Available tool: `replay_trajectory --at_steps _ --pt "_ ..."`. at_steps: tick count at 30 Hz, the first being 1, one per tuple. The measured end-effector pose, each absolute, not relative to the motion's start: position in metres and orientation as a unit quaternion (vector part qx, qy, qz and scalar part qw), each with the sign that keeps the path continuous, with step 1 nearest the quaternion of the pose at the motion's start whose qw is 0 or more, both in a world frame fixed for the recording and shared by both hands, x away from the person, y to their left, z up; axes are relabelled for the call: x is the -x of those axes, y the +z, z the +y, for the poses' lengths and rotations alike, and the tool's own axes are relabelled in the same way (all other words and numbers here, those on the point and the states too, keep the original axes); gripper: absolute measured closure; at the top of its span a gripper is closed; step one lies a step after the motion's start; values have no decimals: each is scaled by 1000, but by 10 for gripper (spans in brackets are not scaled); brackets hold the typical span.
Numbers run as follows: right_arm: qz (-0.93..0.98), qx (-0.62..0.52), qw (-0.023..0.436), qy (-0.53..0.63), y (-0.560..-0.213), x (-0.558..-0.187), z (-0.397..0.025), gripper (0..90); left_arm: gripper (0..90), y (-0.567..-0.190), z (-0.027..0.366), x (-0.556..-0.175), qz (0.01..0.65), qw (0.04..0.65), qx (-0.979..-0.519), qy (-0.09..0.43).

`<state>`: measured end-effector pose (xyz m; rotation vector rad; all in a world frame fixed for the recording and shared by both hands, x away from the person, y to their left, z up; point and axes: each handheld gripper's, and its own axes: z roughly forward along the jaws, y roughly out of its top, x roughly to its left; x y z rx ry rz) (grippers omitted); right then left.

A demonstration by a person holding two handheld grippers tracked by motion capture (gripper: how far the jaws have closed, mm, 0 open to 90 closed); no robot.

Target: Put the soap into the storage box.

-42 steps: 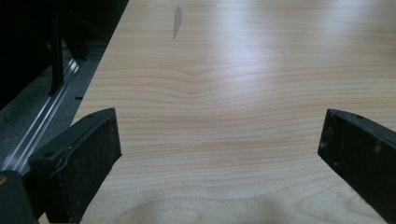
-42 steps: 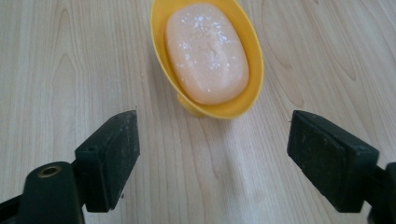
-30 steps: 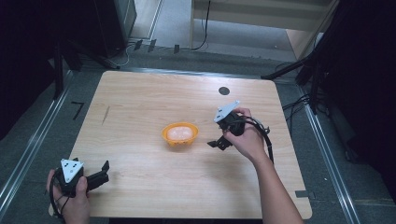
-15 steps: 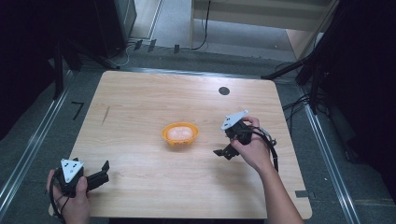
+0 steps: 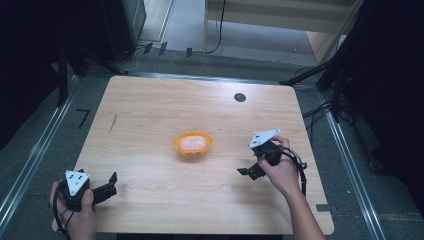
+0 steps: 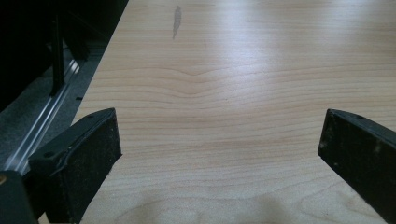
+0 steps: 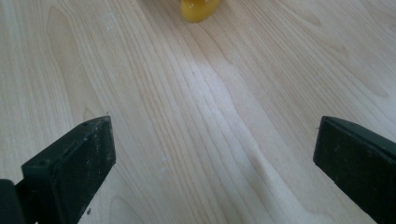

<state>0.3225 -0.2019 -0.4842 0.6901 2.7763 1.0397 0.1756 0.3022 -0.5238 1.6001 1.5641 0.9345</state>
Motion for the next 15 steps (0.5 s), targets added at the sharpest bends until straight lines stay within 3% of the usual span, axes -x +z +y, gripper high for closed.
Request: replay_trajectory --at_steps 15 --pt "890 -271 48 362 -499 -299 -235 0 0 -524 302 -176 603 350 -620 359"
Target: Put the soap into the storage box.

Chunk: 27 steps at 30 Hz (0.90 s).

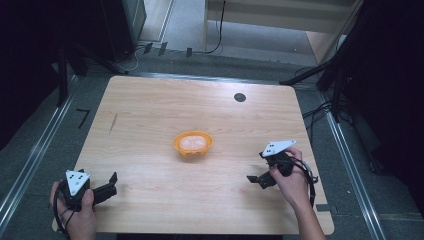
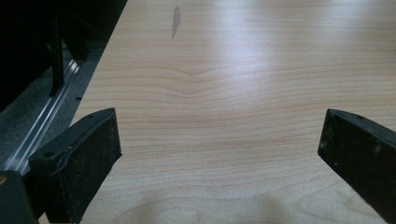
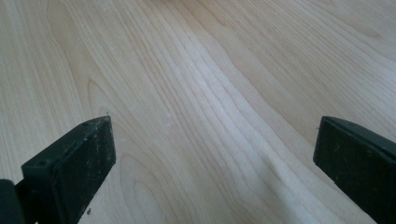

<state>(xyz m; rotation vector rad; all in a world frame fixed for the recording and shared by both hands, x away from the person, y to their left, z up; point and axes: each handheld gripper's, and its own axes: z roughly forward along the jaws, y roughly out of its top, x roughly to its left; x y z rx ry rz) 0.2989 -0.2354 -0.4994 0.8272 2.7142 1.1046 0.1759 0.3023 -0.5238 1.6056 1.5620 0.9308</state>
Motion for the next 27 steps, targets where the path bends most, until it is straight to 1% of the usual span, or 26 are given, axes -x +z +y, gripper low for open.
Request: replay_trajectory --at_steps 27 --pt "841 -345 80 409 -513 -255 -292 0 0 -524 301 -176 602 345 -621 363"
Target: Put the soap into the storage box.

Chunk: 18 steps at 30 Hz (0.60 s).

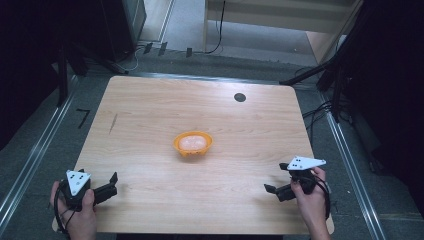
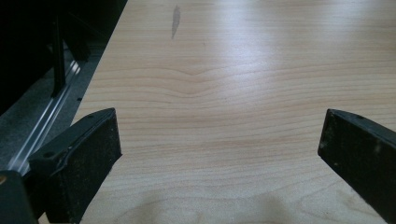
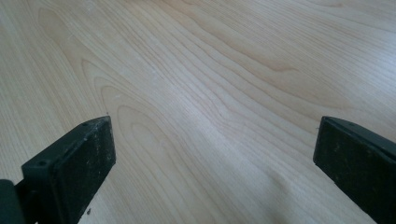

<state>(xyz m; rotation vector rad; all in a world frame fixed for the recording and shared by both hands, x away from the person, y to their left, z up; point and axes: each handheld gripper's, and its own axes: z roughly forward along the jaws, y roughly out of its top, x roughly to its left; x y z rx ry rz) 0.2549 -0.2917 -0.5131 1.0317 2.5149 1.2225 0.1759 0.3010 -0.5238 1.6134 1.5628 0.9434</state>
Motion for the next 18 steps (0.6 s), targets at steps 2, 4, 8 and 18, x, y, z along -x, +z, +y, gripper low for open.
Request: replay_trajectory --at_steps 2,4,8,18 --pt "838 -350 84 411 -514 -252 -295 0 0 -524 301 -176 602 345 -622 364" --pt "836 -351 86 414 -516 -250 -298 0 0 -524 301 -176 601 345 -623 363" --pt "831 -358 86 416 -520 -245 -304 0 0 -524 300 -176 600 345 -623 364" --pt "824 -371 91 418 -527 -232 -321 0 0 -524 300 -176 598 342 -626 366"
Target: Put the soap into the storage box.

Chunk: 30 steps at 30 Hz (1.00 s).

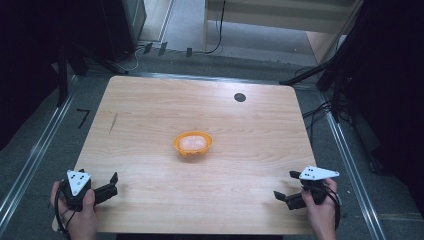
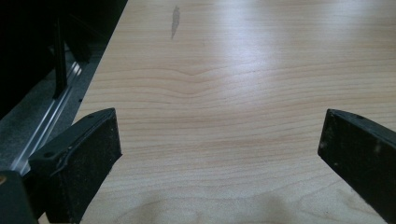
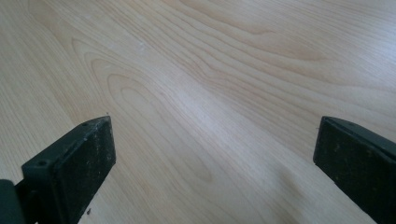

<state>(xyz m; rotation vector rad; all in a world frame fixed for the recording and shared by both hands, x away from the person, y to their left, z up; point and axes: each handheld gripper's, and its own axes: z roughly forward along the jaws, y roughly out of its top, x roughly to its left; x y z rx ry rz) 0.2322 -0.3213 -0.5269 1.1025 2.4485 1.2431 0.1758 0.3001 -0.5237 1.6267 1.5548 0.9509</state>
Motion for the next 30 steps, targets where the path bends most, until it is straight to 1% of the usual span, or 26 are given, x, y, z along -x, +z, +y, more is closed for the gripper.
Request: replay_trajectory --at_steps 20,30 --pt "802 -401 109 429 -538 -205 -364 0 0 -524 299 -175 593 339 -630 371" --pt "794 -413 111 433 -545 -196 -378 0 0 -524 298 -176 592 338 -631 370"
